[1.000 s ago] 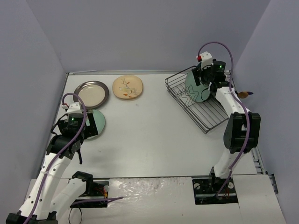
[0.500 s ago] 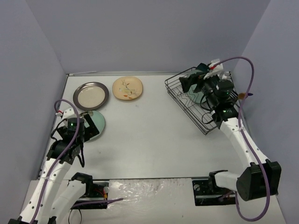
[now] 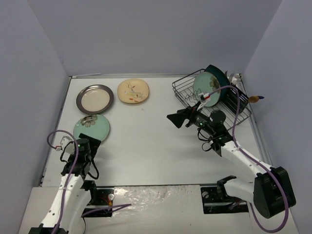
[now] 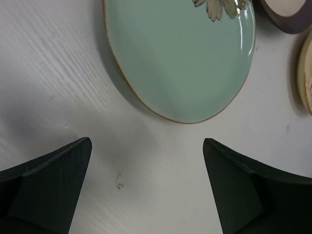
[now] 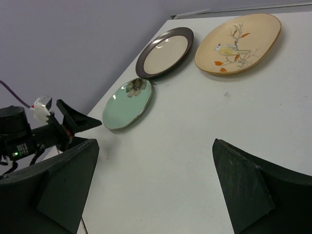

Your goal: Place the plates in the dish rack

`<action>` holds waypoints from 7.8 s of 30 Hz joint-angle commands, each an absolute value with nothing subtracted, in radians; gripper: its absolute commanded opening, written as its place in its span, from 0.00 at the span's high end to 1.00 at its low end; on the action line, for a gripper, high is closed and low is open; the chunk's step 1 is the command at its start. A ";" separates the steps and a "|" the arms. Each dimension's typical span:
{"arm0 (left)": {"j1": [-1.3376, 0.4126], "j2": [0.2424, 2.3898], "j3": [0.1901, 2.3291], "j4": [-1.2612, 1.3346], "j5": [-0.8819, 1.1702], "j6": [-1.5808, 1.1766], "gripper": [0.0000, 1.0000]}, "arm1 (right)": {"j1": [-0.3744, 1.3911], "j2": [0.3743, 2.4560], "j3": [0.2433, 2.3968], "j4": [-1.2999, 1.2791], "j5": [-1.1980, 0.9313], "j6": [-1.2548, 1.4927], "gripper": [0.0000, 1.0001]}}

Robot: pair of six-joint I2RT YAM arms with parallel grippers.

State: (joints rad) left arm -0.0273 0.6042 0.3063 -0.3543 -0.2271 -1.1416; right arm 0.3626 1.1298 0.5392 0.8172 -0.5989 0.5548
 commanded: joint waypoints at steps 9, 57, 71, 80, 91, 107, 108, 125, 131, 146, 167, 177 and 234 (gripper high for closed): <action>0.128 0.751 0.191 0.103 -0.172 -1.380 0.20 | 0.418 1.048 0.501 0.972 -0.668 0.577 0.00; 0.188 0.519 0.252 -0.066 0.207 -1.251 1.00 | 0.517 1.201 0.617 0.822 -0.598 0.625 0.00; 0.164 0.586 0.450 0.047 0.616 -1.074 1.00 | 0.613 1.476 0.778 0.792 -0.569 0.686 0.00; 0.151 0.618 0.535 0.117 0.770 -1.031 1.00 | 0.633 1.610 0.869 0.822 -0.586 0.725 0.00; 0.111 0.618 0.541 0.141 0.799 -1.006 1.00 | 0.661 1.707 0.948 0.906 -0.650 0.794 0.11; 0.100 0.675 0.474 0.145 0.769 -0.973 1.00 | 0.644 1.559 0.892 0.830 -0.610 0.707 1.00; 0.100 0.678 0.473 0.137 0.764 -0.966 1.00 | 0.641 1.547 0.890 0.821 -0.607 0.698 1.00; 0.102 0.896 0.921 -0.595 0.426 -0.471 0.04 | 0.448 1.246 1.154 0.183 -0.190 0.027 1.00; 0.094 0.979 1.005 -0.693 0.229 -0.382 0.03 | 0.431 1.220 1.240 0.173 0.088 -0.291 1.00; 0.095 0.928 0.907 -0.629 0.072 -0.345 0.03 | 0.118 1.444 1.345 0.275 -0.188 -0.603 1.00; 0.106 0.942 0.905 -0.635 0.069 -0.348 0.03 | 0.024 1.610 1.264 0.461 -0.258 -0.475 1.00; 0.106 0.941 0.905 -0.632 0.076 -0.348 0.03 | 0.010 1.511 1.204 0.559 -0.208 -0.448 1.00; 0.113 0.934 0.900 -0.626 0.090 -0.347 0.03 | -0.020 1.655 1.157 0.576 -0.385 -0.373 0.75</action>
State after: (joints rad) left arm 0.1009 0.9440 0.8856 -0.6544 0.0818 -0.3672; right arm -0.0237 1.6941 1.1076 0.4601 -0.3700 -0.3777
